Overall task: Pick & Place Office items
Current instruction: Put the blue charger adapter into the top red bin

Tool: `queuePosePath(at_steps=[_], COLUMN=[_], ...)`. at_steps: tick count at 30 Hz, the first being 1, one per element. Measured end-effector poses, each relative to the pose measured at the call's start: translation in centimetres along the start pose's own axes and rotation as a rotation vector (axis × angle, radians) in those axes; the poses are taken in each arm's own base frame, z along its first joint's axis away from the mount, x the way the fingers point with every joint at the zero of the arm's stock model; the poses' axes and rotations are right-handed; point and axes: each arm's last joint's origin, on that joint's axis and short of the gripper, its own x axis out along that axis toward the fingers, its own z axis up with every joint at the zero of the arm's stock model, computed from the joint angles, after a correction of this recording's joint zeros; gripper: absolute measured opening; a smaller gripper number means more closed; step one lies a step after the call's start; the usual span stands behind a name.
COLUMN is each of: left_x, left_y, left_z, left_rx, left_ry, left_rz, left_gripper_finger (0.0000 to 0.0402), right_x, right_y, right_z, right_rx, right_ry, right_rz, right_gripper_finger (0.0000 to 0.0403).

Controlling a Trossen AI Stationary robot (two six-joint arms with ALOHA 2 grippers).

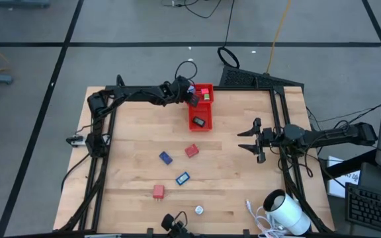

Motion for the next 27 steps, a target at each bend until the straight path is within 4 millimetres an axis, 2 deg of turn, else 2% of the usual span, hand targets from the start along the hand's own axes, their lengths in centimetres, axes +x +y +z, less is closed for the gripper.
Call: queuePosePath(at_steps=[6, 27], left_x=[-0.06, -0.09], left_y=[-0.27, -0.38], left_z=[-0.09, -0.17], left_rx=[0.007, 0.011], left_ry=[0.000, 0.006], left_rz=[-0.008, -0.013], left_gripper_finger=[0.0122, 0.0161], right_x=[0.00, 0.00], right_y=[0.00, 0.00], right_z=[0.00, 0.00], right_rx=[0.000, 0.000], right_ry=[0.000, 0.000], right_rz=[0.000, 0.000], right_gripper_finger=[0.0196, 0.0196])
